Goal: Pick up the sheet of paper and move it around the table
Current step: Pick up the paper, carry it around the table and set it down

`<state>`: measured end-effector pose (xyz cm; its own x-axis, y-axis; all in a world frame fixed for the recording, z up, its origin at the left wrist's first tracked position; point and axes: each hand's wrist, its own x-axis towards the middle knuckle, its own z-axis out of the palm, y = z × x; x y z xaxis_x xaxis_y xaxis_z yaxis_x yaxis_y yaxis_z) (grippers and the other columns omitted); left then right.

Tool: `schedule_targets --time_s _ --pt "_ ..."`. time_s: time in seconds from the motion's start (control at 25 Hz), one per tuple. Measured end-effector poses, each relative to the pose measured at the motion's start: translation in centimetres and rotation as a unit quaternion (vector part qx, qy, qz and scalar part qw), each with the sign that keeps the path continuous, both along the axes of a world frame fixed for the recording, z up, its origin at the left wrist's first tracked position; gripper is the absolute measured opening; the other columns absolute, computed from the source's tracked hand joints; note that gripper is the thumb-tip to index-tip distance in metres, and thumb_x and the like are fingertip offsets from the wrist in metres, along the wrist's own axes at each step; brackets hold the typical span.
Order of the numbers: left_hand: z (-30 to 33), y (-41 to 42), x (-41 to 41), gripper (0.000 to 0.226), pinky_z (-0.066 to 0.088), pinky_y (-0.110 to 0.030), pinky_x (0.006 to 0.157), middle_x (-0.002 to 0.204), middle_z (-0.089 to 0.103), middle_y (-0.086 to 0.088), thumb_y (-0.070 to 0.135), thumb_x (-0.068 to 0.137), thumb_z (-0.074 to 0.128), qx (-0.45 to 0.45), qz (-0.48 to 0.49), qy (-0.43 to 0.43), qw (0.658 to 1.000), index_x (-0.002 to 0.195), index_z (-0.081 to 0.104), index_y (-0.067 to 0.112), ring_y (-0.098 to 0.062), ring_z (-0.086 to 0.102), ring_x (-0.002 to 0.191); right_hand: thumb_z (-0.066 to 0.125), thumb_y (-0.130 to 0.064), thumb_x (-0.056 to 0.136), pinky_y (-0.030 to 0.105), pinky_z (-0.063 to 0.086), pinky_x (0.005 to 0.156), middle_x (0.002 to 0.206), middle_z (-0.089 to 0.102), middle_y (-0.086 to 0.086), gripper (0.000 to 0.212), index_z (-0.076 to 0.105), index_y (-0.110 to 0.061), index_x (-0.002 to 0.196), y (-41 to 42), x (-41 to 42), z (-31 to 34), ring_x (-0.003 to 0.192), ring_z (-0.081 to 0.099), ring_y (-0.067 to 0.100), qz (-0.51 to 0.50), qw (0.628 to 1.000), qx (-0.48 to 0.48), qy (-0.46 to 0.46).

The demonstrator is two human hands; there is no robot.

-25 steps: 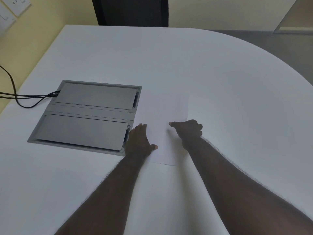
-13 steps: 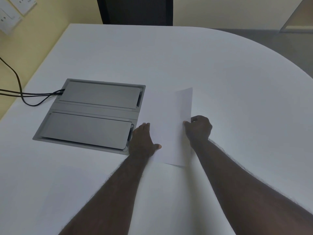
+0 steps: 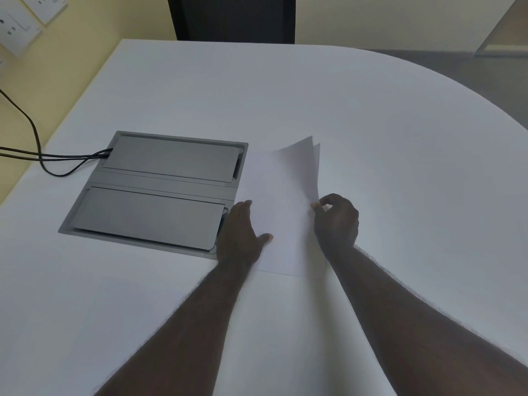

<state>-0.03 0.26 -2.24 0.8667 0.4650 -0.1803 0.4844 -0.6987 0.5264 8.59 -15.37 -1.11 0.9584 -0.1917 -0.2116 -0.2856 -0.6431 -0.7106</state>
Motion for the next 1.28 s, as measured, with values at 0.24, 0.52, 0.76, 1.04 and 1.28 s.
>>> schedule_targets --time_s 0.24,0.52,0.76,1.04,1.28 --pt "2.1 1.8 0.0 0.072 0.042 -0.044 0.106 0.148 0.044 -0.003 0.031 0.083 0.072 -0.03 0.079 -0.063 0.994 0.144 0.037 0.014 -0.025 0.048 0.13 0.065 -0.021 0.087 0.027 0.042 0.071 0.098 0.074 0.002 0.012 0.072 -0.015 0.095 -0.2 -0.2 1.2 0.082 0.06 0.021 -0.028 0.999 0.031 -0.013" --pt "4.2 2.3 -1.1 0.052 0.034 -0.022 0.092 0.14 0.053 -0.006 0.024 0.089 0.064 -0.043 0.11 -0.11 0.987 0.137 0.047 0.009 -0.013 0.052 0.115 0.063 -0.013 0.087 0.026 0.04 0.072 0.098 0.074 0.007 0.011 0.07 -0.012 0.096 -0.4 -1.2 2.1 0.081 0.061 0.023 -0.047 0.994 0.096 -0.001" --pt "6.2 3.0 -1.7 0.039 0.044 -0.042 0.1 0.121 0.064 -0.01 0.037 0.096 0.053 -0.137 0.141 -0.065 0.978 0.121 0.06 0.007 -0.032 0.057 0.116 0.075 -0.019 0.077 0.044 0.057 0.09 0.092 0.076 0.005 0.01 0.074 -0.017 0.086 -2.8 -2.0 5.1 0.095 0.071 0.029 -0.073 0.964 0.254 0.029" --pt "9.7 1.2 -2.9 0.027 0.045 -0.036 0.073 0.068 0.056 0.003 0.035 0.091 0.06 -0.182 0.162 -0.167 0.955 0.082 0.065 0.01 -0.025 0.051 0.072 0.076 -0.015 0.08 0.029 0.048 0.061 0.084 0.073 0.004 0.01 0.074 -0.011 0.09 -6.3 -4.5 9.0 0.063 0.058 0.015 -0.06 0.948 0.312 0.018" --pt "14.1 -3.0 -3.2 0.024 0.041 -0.03 0.066 0.069 0.055 0.001 0.03 0.092 0.061 -0.236 0.119 -0.235 0.935 0.083 0.066 0.008 -0.017 0.047 0.066 0.073 -0.016 0.084 0.037 0.055 0.076 0.075 0.071 -0.003 0.013 0.072 -0.02 0.071 -11.1 -6.3 13.2 0.07 0.063 0.017 -0.051 0.954 0.297 -0.008"
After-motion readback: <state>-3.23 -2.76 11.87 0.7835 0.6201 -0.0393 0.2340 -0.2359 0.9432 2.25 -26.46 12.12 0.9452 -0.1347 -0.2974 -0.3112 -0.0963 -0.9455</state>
